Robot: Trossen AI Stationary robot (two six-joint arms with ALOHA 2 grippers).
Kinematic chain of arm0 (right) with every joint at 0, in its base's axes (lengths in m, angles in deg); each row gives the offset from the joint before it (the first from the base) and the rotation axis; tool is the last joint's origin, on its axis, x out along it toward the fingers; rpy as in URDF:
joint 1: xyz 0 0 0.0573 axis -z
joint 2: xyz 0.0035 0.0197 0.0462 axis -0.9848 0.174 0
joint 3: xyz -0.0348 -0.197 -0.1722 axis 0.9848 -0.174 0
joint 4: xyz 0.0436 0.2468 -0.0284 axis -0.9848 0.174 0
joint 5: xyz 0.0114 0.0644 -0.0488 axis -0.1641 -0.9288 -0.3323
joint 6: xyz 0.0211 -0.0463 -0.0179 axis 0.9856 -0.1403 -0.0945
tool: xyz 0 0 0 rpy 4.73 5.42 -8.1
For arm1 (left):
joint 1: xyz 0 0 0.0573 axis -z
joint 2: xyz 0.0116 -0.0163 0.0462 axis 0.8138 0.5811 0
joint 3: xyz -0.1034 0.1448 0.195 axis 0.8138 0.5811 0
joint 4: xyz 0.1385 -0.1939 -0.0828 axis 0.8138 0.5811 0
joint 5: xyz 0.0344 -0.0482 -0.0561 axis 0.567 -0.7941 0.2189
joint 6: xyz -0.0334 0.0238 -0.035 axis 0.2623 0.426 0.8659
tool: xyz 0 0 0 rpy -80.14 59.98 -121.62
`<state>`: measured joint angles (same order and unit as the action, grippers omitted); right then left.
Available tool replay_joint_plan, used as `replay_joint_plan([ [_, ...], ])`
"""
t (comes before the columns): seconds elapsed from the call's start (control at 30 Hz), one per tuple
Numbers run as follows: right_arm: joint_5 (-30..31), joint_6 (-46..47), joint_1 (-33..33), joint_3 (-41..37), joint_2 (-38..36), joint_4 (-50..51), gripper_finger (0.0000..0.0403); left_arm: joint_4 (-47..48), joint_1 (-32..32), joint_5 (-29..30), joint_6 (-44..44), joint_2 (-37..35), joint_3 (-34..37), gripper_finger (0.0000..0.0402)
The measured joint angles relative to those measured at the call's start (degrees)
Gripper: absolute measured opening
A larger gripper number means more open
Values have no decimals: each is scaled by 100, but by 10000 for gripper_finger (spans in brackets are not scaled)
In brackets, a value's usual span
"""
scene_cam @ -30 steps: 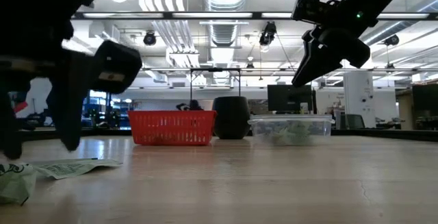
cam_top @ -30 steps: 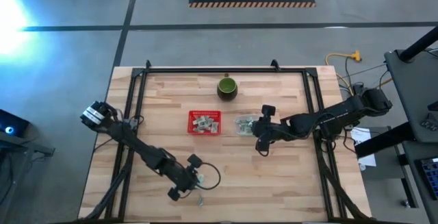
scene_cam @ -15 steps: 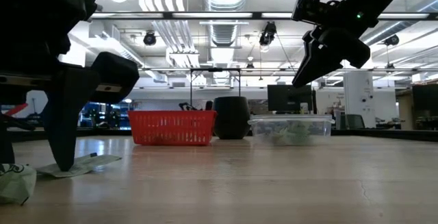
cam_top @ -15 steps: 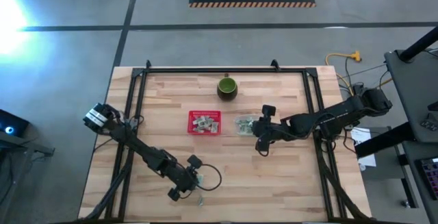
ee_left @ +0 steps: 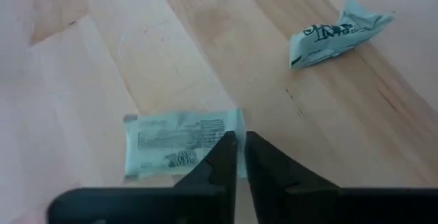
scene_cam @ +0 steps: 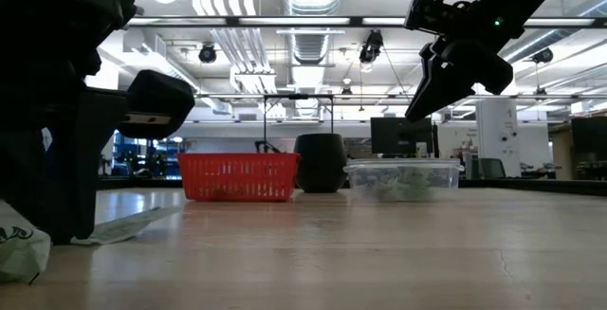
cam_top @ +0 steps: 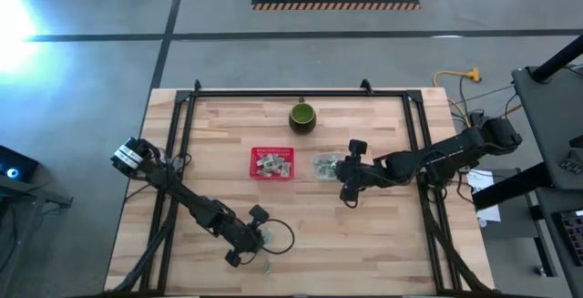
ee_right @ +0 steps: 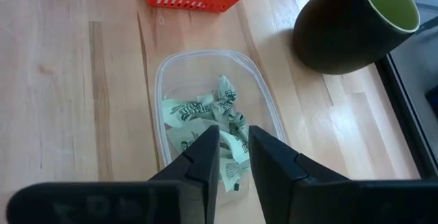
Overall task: Pick and place items into bin
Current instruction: Put the stevia packet into the red bin
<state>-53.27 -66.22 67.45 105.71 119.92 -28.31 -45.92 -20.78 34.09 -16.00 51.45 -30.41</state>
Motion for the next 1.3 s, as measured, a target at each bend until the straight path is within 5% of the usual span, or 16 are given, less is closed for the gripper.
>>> replay_joint_plan([
  [0.67,-7,0,0,0,0,2,63,128,-25,190,-41,-147,-14,5],
  [1.3,-17,46,2,-2,0,-2,59,28,-267,500,41,-320,4,194],
])
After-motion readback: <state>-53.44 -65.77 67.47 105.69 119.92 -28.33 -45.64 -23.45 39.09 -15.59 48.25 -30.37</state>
